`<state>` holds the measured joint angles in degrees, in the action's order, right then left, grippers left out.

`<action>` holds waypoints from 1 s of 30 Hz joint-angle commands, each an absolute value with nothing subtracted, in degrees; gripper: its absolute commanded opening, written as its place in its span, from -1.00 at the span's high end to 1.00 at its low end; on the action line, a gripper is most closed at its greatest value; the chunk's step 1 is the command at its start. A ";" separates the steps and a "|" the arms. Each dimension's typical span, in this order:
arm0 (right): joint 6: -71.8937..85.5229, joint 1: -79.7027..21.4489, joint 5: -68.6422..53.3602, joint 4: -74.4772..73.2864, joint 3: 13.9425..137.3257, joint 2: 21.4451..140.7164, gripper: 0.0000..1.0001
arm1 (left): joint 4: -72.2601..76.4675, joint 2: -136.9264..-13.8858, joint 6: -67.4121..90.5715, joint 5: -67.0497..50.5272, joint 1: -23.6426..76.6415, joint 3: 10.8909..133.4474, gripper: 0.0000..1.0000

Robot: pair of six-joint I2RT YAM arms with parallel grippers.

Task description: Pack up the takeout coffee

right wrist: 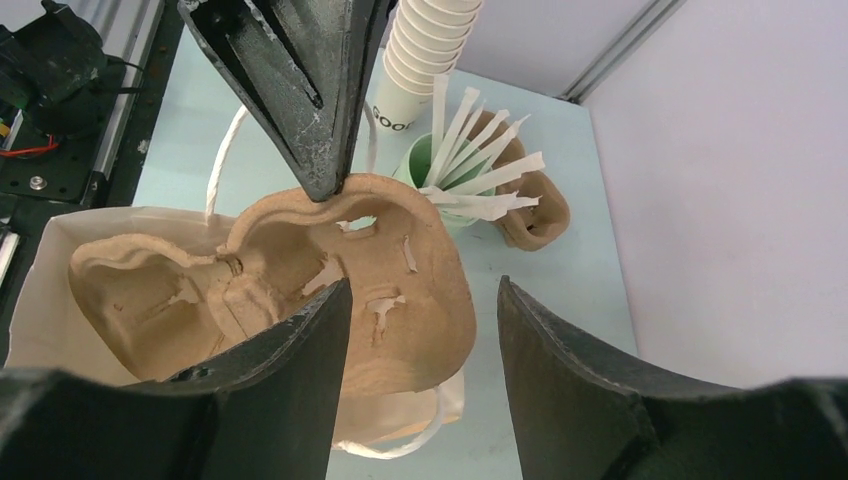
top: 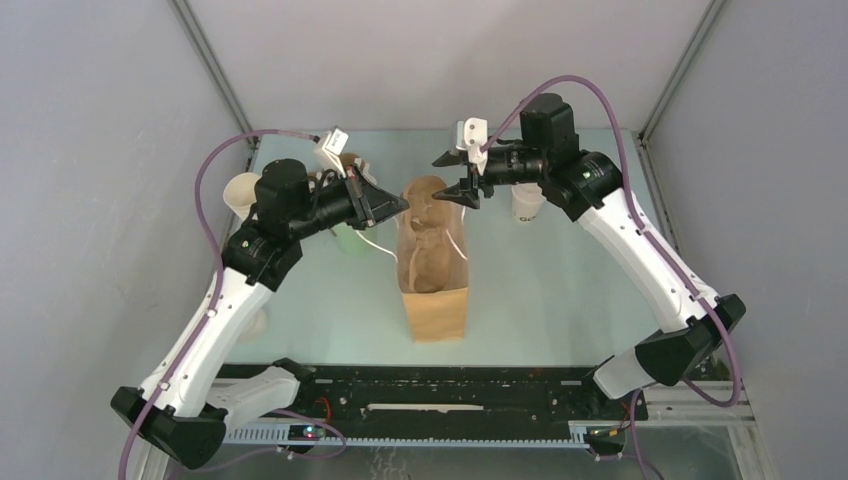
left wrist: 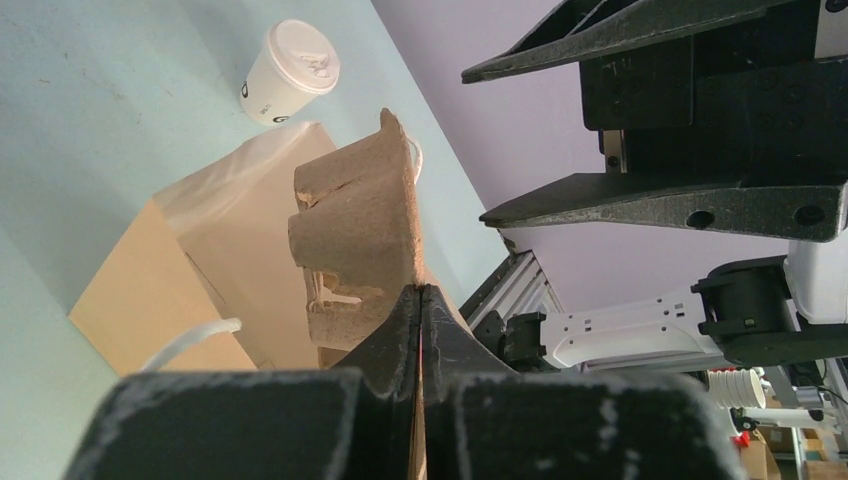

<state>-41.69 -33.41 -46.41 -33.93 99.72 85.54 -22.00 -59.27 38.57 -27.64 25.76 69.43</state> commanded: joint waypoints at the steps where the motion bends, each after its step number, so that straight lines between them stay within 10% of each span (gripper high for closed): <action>1: -43.35 -33.78 -47.69 -32.82 102.18 87.31 -0.28 | -20.92 -59.13 37.86 -28.57 26.10 70.82 1.00; 30: -45.93 -34.54 -49.40 -34.56 105.25 93.97 -0.10 | -20.96 -60.16 37.28 -29.28 26.28 72.07 0.99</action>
<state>-44.95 -34.22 -47.72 -35.14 103.09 93.67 -22.00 -60.38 38.52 -28.29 25.93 69.45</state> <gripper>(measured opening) 0.560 0.005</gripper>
